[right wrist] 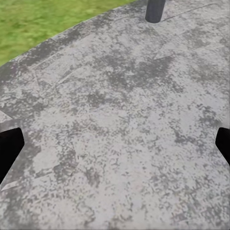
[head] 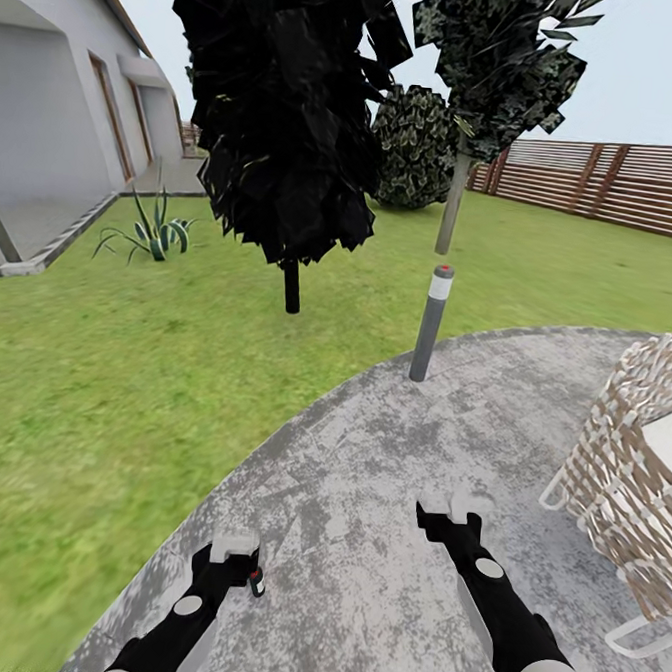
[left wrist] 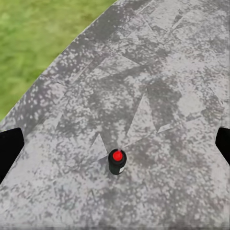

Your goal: In the garden, pick up the pesticide atomizer on the floor and spray pesticide onto both trees until each tree trunk is fully covered.

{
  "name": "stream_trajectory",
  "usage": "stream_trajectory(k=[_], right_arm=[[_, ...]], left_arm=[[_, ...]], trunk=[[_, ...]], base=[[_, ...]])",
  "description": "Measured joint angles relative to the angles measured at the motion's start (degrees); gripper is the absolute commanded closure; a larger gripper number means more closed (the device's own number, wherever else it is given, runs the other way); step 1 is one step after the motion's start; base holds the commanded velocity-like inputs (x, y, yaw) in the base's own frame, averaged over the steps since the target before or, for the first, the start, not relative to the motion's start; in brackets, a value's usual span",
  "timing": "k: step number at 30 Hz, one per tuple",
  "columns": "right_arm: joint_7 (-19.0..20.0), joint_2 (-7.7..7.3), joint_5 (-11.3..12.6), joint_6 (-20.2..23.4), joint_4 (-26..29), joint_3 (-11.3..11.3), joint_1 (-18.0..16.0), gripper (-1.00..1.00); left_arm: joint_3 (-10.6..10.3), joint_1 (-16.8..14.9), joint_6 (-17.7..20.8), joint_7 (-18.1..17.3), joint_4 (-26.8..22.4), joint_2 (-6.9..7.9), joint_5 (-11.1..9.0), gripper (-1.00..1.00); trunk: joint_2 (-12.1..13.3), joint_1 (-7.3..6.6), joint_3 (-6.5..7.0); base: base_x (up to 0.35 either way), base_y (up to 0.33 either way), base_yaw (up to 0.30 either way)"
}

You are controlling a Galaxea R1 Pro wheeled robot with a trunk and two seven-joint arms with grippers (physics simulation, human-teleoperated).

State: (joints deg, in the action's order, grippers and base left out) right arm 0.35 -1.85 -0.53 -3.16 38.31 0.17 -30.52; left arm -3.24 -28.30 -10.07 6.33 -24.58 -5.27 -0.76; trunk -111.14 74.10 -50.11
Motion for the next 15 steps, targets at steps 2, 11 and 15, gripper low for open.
stream_trajectory(k=[2, 11, 15], right_arm=[[0.0, 0.0, 0.0, 0.0, 0.02, 0.0, 0.0, -1.0], [0.0, 0.0, 0.08, 0.01, 0.19, 0.0, 0.02, -1.0], [0.0, 0.0, 0.09, 0.0, 0.2, 0.0, 0.02, -1.0]], left_arm=[[-0.01, 0.0, -0.02, 0.0, 0.14, 0.0, 0.02, -1.0], [-0.01, 0.31, -0.1, 0.0, 0.24, 0.0, 0.05, -1.0], [0.0, 0.36, -0.13, 0.0, 0.31, 0.0, 0.03, -1.0]], trunk=[[-0.8, 0.44, -0.53], [-4.41, 2.41, -2.29], [-6.02, 3.29, -3.01]], base=[[0.0, 0.0, 0.0], [0.0, 0.0, 0.0], [0.0, 0.0, 0.0]])
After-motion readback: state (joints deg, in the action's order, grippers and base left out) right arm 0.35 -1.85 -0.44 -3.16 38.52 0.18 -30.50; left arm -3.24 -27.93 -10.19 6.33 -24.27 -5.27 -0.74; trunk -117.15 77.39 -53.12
